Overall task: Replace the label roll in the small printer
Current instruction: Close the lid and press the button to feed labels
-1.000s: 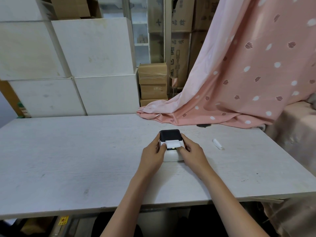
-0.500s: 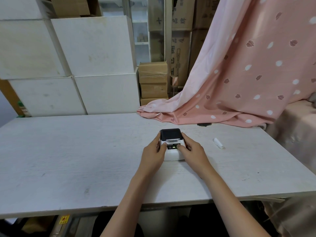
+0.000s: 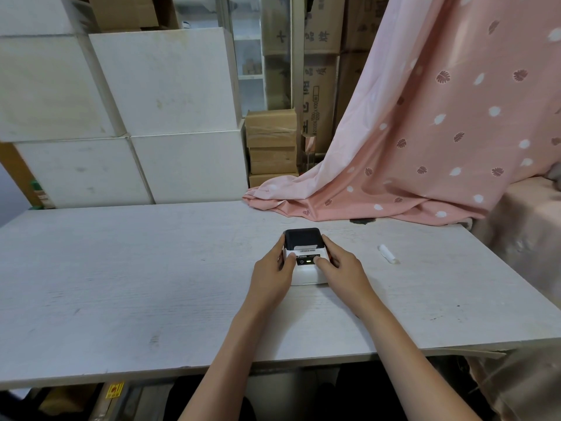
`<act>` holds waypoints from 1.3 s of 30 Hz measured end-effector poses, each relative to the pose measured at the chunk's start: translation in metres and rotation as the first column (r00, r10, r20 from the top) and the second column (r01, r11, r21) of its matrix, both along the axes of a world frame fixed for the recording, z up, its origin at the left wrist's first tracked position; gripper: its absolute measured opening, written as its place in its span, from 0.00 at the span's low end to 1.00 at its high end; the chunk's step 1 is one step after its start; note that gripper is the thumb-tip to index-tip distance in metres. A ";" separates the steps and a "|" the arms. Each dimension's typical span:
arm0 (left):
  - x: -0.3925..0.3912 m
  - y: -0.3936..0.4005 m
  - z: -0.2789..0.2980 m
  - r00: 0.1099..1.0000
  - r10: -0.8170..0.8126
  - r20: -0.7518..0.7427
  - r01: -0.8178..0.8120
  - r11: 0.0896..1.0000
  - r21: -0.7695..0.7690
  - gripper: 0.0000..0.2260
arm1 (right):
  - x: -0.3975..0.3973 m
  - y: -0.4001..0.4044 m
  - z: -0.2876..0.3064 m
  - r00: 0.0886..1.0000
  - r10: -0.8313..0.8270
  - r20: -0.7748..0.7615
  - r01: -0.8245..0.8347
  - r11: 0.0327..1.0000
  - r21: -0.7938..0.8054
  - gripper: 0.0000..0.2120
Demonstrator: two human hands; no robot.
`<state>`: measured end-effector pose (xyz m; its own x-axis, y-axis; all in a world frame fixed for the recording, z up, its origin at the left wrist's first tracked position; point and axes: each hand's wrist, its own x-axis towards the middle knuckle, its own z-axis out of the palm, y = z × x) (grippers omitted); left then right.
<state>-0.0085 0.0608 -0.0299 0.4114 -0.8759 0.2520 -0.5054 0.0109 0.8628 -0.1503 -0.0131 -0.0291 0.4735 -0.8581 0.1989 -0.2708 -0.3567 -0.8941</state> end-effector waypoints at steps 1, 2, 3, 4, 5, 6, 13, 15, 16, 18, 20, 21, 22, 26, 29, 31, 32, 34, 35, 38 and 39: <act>0.000 0.000 0.000 1.000 0.002 0.004 -0.002 1.000 0.002 0.23 | 0.000 0.000 0.001 1.000 -0.006 -0.003 0.006 1.000 -0.001 0.26; 0.000 0.000 0.001 1.000 0.006 0.011 -0.006 1.000 0.004 0.23 | 0.000 0.000 0.001 1.000 -0.009 -0.004 0.009 1.000 -0.001 0.26; 0.000 0.000 0.001 1.000 0.008 0.014 -0.008 1.000 0.005 0.23 | 0.000 0.001 0.001 1.000 -0.009 -0.002 0.009 1.000 -0.002 0.26; 0.000 0.000 0.001 1.000 0.008 0.016 -0.008 1.000 0.004 0.22 | 0.000 0.001 0.001 1.000 -0.009 -0.002 0.009 1.000 -0.001 0.26; 0.000 0.000 0.001 1.000 0.007 0.016 -0.007 1.000 0.004 0.22 | 0.000 0.002 0.002 1.000 -0.010 -0.003 0.010 1.000 0.003 0.27; 0.000 0.000 0.001 1.000 0.005 0.016 -0.005 1.000 0.004 0.21 | -0.001 0.002 0.002 1.000 -0.010 -0.005 0.010 1.000 0.008 0.27; 0.000 0.000 -0.001 1.000 -0.009 0.010 0.009 1.000 0.022 0.21 | -0.001 0.003 0.003 1.000 -0.002 0.002 0.002 1.000 0.013 0.26; 0.001 0.000 -0.001 1.000 -0.009 0.006 0.009 1.000 0.021 0.21 | -0.001 0.002 0.003 1.000 0.001 0.007 -0.001 1.000 0.018 0.26; 0.000 0.000 -0.001 1.000 -0.009 0.006 0.009 1.000 0.020 0.21 | -0.001 0.002 0.003 1.000 0.003 0.009 -0.003 1.000 0.018 0.26; 0.000 0.000 0.000 1.000 -0.008 0.011 0.008 1.000 0.023 0.21 | -0.001 0.002 0.002 1.000 0.002 0.012 -0.003 1.000 0.020 0.26; 0.000 -0.001 -0.001 1.000 -0.008 0.014 0.007 1.000 0.018 0.21 | -0.001 0.001 0.001 1.000 0.001 0.018 -0.002 1.000 0.022 0.26; 0.000 -0.001 -0.001 1.000 -0.008 0.013 0.008 1.000 0.014 0.21 | -0.001 0.000 0.001 1.000 0.003 0.019 -0.004 1.000 0.024 0.26; 0.000 -0.001 -0.001 1.000 -0.008 0.013 0.008 1.000 0.012 0.21 | -0.001 0.000 0.001 1.000 0.004 0.018 -0.005 1.000 0.026 0.26; 0.000 0.000 0.001 1.000 -0.011 0.013 0.011 1.000 0.011 0.22 | -0.001 -0.001 -0.001 1.000 0.006 0.014 -0.007 1.000 0.031 0.26; 0.000 0.001 0.001 1.000 -0.012 0.015 0.012 1.000 0.007 0.22 | -0.001 -0.002 -0.002 1.000 0.009 0.009 -0.009 0.999 0.030 0.26; 0.001 0.000 0.001 1.000 -0.012 0.020 0.012 1.000 0.013 0.22 | -0.001 -0.002 -0.003 1.000 0.010 0.013 -0.010 1.000 0.030 0.25; 0.001 0.000 0.001 1.000 -0.009 0.020 0.008 1.000 0.017 0.22 | -0.001 -0.002 -0.003 1.000 0.010 0.020 -0.011 0.999 0.034 0.25; 0.001 -0.001 0.001 1.000 -0.002 0.016 0.002 1.000 0.022 0.20 | 0.000 -0.002 -0.001 0.999 0.009 0.041 -0.011 0.999 0.047 0.25; 0.001 -0.001 0.000 1.000 -0.001 0.016 0.000 1.000 0.022 0.20 | 0.000 -0.002 0.000 0.999 0.009 0.051 -0.011 0.999 0.052 0.25; 0.002 -0.002 -0.002 1.000 -0.009 0.020 0.008 1.000 0.018 0.20 | 0.000 0.000 0.002 0.998 0.004 0.067 -0.008 0.998 0.055 0.26; 0.002 -0.003 -0.002 1.000 -0.009 0.023 0.009 1.000 0.020 0.20 | 0.000 0.000 0.003 0.997 0.005 0.072 -0.010 0.998 0.057 0.27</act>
<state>-0.0067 0.0580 -0.0321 0.3975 -0.8845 0.2443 -0.5254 -0.0011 0.8508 -0.1502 -0.0129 -0.0265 0.4662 -0.8655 0.1833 -0.2027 -0.3062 -0.9301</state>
